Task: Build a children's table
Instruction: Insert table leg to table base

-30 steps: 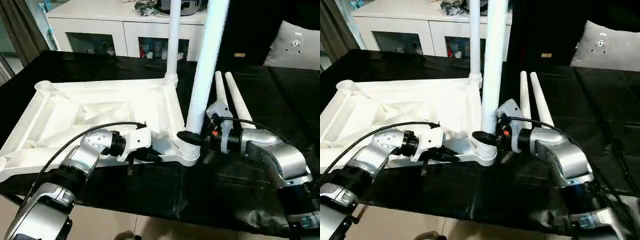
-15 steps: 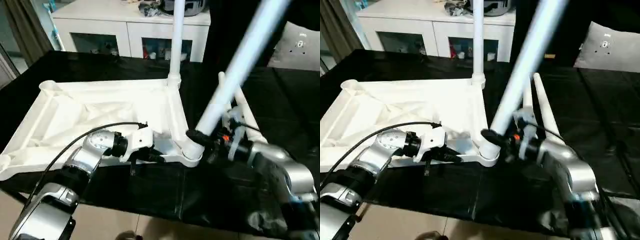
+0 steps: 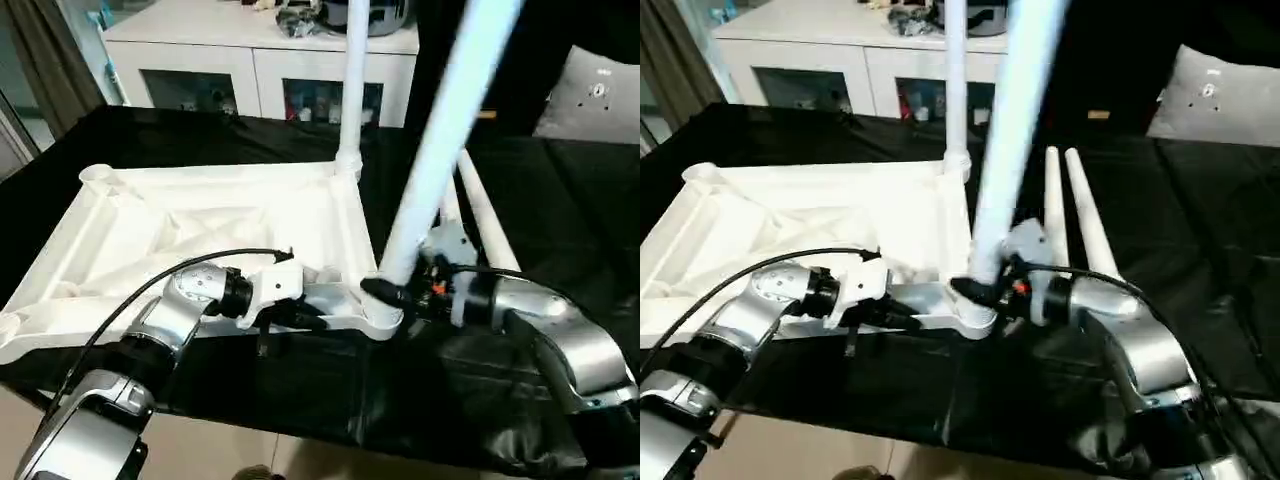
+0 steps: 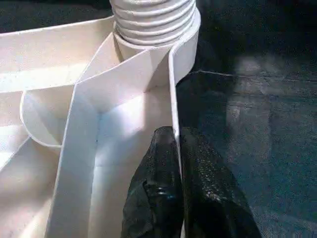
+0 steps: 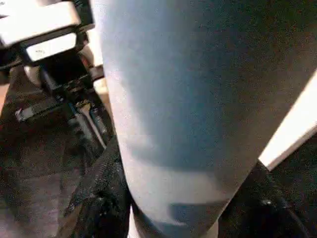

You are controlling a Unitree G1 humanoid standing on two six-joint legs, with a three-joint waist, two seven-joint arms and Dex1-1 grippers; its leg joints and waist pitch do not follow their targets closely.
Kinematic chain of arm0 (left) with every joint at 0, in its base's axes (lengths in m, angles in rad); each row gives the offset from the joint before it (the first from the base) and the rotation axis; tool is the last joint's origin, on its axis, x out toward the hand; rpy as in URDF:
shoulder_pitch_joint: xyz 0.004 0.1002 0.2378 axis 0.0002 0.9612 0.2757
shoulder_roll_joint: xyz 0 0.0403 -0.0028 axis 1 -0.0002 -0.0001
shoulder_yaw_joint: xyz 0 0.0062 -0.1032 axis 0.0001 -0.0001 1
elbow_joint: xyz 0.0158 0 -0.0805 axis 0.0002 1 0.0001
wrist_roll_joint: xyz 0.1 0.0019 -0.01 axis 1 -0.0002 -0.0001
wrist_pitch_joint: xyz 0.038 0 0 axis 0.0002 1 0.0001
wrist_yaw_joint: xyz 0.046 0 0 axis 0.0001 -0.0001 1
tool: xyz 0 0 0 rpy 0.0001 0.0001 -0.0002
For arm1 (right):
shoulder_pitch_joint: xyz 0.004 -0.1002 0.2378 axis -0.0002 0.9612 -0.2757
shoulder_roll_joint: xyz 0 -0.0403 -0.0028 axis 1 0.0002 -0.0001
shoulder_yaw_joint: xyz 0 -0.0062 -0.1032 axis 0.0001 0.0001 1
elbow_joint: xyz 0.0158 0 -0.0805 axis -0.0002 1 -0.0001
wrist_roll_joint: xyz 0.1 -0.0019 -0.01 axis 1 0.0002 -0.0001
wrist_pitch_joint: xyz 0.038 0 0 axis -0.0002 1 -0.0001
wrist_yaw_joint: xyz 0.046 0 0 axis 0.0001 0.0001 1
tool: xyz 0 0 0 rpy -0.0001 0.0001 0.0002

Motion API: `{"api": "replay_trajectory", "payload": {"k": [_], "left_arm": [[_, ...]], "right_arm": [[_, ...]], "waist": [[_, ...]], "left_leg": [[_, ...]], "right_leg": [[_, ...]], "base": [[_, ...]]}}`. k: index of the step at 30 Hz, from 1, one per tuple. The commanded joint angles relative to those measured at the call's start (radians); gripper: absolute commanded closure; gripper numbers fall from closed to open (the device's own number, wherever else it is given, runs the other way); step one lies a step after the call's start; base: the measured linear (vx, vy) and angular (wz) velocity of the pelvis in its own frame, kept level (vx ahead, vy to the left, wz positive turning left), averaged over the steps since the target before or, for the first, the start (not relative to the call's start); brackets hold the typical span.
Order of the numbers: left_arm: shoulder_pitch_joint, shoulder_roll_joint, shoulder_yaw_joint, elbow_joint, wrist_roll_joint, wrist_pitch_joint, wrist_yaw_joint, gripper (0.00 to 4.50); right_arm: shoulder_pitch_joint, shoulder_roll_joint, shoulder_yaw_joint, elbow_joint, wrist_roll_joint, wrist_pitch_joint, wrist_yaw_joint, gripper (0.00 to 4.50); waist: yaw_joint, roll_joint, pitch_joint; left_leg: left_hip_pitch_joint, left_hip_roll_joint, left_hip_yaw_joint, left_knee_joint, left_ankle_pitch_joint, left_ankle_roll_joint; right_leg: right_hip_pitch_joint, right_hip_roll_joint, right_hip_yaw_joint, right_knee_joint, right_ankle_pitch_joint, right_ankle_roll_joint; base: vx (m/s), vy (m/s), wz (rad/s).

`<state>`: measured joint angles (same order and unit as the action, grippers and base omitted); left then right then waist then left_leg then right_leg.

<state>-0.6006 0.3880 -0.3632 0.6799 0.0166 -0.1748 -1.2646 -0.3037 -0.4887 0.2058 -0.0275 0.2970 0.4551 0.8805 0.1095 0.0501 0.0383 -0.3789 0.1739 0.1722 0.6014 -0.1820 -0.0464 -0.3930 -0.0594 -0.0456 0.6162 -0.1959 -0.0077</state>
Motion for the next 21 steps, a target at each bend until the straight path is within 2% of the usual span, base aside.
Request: {"api": "replay_trajectory", "payload": {"k": [1, 3, 4, 6, 7, 8, 9, 11, 14, 17, 19, 20, 21], "left_arm": [[-0.039, 0.026, 0.004, -0.036, 0.007, -0.026, -0.022, 4.50], [-0.065, 0.020, 0.004, -0.013, 0.008, -0.033, -0.031, 4.50], [-0.086, 0.015, 0.004, 0.004, 0.011, -0.038, -0.032, 4.50], [-0.098, 0.011, 0.006, 0.020, 0.010, -0.044, -0.032, 4.50], [-0.115, 0.006, 0.010, 0.044, 0.009, -0.050, -0.030, 4.50], [-0.126, 0.003, 0.012, 0.059, 0.010, -0.054, -0.029, 4.50], [-0.126, 0.003, 0.012, 0.059, 0.010, -0.054, -0.029, 4.50], [-0.173, -0.004, 0.021, 0.120, 0.017, -0.068, -0.026, 4.50], [-0.209, 0.004, 0.020, 0.170, 0.036, -0.089, -0.018, 4.50], [-0.212, 0.011, 0.026, 0.180, 0.034, -0.087, -0.021, 4.50], [-0.194, 0.028, 0.035, 0.167, 0.030, -0.075, -0.019, 4.50], [-0.186, 0.033, 0.040, 0.160, 0.027, -0.069, -0.020, 4.50], [-0.174, 0.039, 0.046, 0.145, 0.021, -0.060, -0.021, 4.50]], "right_arm": [[0.059, -0.018, 0.116, 0.101, -0.057, 0.055, 0.054, 2.62], [0.051, -0.014, 0.123, 0.117, -0.059, 0.050, 0.052, 2.62], [0.054, -0.013, 0.123, 0.111, -0.060, 0.052, 0.052, 2.62], [0.061, -0.009, 0.116, 0.098, -0.053, 0.065, 0.053, 2.62], [0.067, -0.005, 0.109, 0.086, -0.043, 0.076, 0.052, 2.62], [0.070, -0.003, 0.106, 0.081, -0.039, 0.080, 0.053, 2.62], [0.070, -0.003, 0.106, 0.081, -0.039, 0.080, 0.053, 2.62], [0.075, -0.003, 0.105, 0.074, -0.033, 0.084, 0.051, 2.62], [0.073, 0.002, 0.107, 0.084, -0.038, 0.080, 0.045, 2.62], [0.070, 0.010, 0.105, 0.086, -0.040, 0.082, 0.036, 2.62], [0.064, 0.029, 0.099, 0.094, -0.041, 0.088, 0.014, 2.62], [0.062, 0.035, 0.096, 0.097, -0.041, 0.090, 0.006, 2.62], [0.058, 0.041, 0.095, 0.102, -0.042, 0.091, 0.001, 2.62]], "waist": [[-0.010, 0.007, -0.041], [-0.015, 0.011, -0.029], [-0.020, 0.011, -0.025], [-0.022, 0.010, -0.025], [-0.022, 0.016, -0.023], [-0.024, 0.011, -0.023], [-0.023, 0.012, -0.023], [-0.026, 0.019, -0.021], [-0.028, 0.019, -0.018], [-0.030, 0.021, -0.016], [-0.031, 0.010, -0.017], [-0.032, 0.016, -0.015], [-0.033, 0.017, -0.014]], "left_leg": [[0.023, 0.058, -0.023, -0.085, -0.308, -0.011], [0.030, 0.056, -0.024, -0.091, -0.373, -0.022], [0.041, 0.055, -0.028, -0.095, -0.423, -0.035], [0.038, 0.056, -0.029, -0.096, -0.414, -0.037], [0.038, 0.056, -0.030, -0.097, -0.413, -0.037], [0.038, 0.054, -0.027, -0.095, -0.408, -0.032], [0.038, 0.055, -0.029, -0.096, -0.403, -0.031], [0.037, 0.055, -0.028, -0.096, -0.396, -0.028], [0.033, 0.058, -0.030, -0.099, -0.396, -0.029], [0.033, 0.058, -0.030, -0.100, -0.400, -0.028], [0.032, 0.058, -0.030, -0.101, -0.397, -0.025], [0.032, 0.058, -0.031, -0.103, -0.398, -0.026], [0.033, 0.058, -0.031, -0.103, -0.404, -0.027]], "right_leg": [[0.032, -0.083, 0.047, -0.089, -0.272, -0.184], [0.029, -0.085, 0.047, -0.097, -0.335, -0.181], [0.029, -0.086, 0.049, -0.105, -0.403, -0.169], [0.032, -0.088, 0.052, -0.105, -0.392, -0.171], [0.030, -0.088, 0.052, -0.105, -0.386, -0.173], [0.032, -0.085, 0.052, -0.107, -0.385, -0.174], [0.032, -0.088, 0.052, -0.105, -0.380, -0.177], [0.032, -0.086, 0.052, -0.106, -0.360, -0.185], [0.036, -0.089, 0.052, -0.102, -0.345, -0.197], [0.035, -0.090, 0.053, -0.105, -0.365, -0.197], [0.036, -0.091, 0.053, -0.105, -0.380, -0.195], [0.034, -0.093, 0.054, -0.107, -0.404, -0.190], [0.032, -0.093, 0.054, -0.109, -0.419, -0.186]], "base": [[0.000, 0.000, 0.00], [0.000, 0.000, 0.00], [0.000, 0.000, 0.00], [0.000, 0.000, 0.00], [0.000, 0.000, 0.00], [0.000, 0.000, 0.00], [0.000, 0.000, 0.00], [0.000, 0.000, 0.00], [0.000, 0.000, 0.00], [0.000, 0.000, 0.00], [0.000, 0.000, 0.00], [0.000, 0.000, 0.00], [0.000, 0.000, 0.00]]}}
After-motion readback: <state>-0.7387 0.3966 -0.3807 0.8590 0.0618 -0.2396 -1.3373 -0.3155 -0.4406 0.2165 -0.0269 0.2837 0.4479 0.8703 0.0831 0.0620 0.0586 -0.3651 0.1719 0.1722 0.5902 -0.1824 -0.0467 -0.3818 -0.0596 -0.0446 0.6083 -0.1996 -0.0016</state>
